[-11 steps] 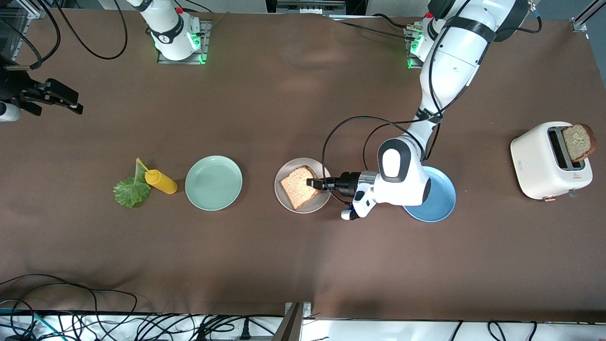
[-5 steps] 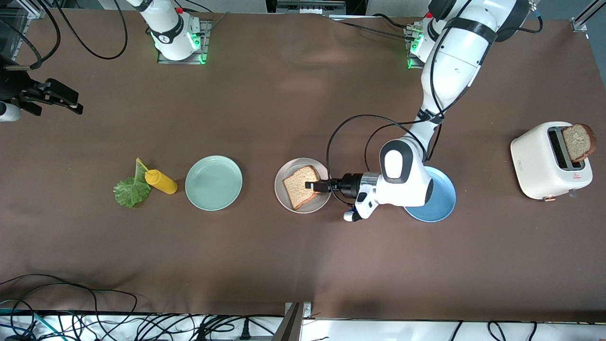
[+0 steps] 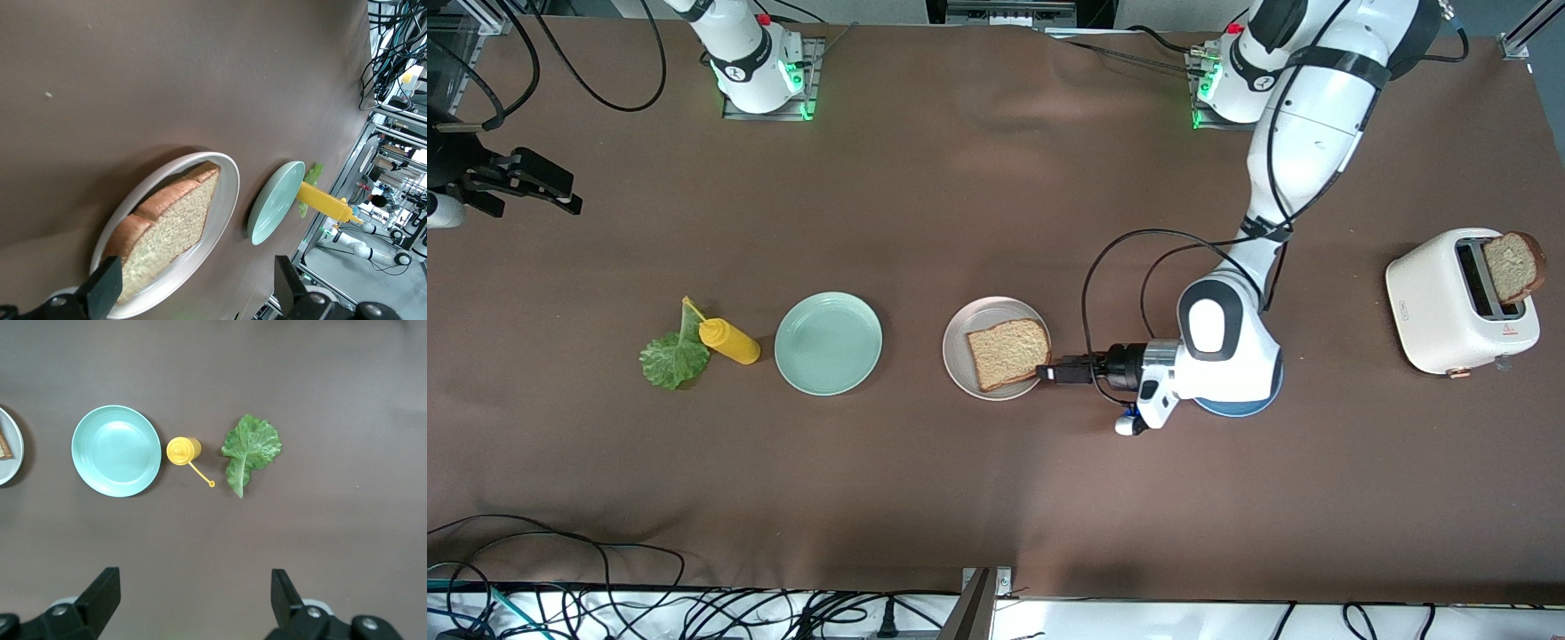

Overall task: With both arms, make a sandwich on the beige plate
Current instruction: 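Withdraw the left gripper while the right gripper reaches the lettuce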

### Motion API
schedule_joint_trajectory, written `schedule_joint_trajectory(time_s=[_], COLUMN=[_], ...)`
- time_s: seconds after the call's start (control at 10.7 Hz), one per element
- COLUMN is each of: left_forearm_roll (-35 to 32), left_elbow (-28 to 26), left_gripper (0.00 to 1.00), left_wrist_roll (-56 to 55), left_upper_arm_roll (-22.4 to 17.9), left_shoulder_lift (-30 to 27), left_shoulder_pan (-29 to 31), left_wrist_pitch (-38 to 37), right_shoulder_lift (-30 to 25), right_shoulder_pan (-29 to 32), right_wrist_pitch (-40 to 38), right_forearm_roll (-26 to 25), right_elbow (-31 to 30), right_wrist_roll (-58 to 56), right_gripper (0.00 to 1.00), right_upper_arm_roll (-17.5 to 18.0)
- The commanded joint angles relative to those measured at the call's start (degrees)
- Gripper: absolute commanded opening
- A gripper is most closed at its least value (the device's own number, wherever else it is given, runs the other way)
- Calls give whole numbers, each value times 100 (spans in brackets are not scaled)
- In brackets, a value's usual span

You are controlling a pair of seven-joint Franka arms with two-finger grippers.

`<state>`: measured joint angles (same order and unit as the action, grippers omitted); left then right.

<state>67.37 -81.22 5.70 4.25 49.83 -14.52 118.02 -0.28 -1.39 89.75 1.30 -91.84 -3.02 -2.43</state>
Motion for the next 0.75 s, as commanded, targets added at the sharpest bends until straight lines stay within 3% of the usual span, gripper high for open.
schedule_joint_trajectory(time_s=[0.0, 0.19, 0.37, 0.47, 0.65], left_forearm_roll=[-328, -1118, -1200, -1627, -3118], left_elbow=[-113, -113, -122, -78, -113], left_gripper=[100, 100, 100, 100, 100], left_wrist_roll=[19, 10, 19, 54, 28], left_upper_arm_roll=[6, 32, 15, 15, 23], left_shoulder_lift=[-140, -316, -474, -579, -1052], left_shoulder_pan=[273, 668, 1255, 1572, 1751], left_wrist_pitch=[-156, -305, -1040, -1462, -1702], right_shoulder_lift=[28, 37, 124, 203, 292], right_shoulder_pan=[-19, -28, -36, -45, -37], right_wrist_pitch=[-89, -37, 16, 112, 157], right_forearm_roll=[-68, -60, -42, -42, -199], right_elbow=[114, 114, 114, 114, 105], right_wrist_roll=[39, 47, 56, 56, 56], right_gripper=[100, 100, 100, 100, 100], right_upper_arm_roll=[-3, 15, 15, 49, 173])
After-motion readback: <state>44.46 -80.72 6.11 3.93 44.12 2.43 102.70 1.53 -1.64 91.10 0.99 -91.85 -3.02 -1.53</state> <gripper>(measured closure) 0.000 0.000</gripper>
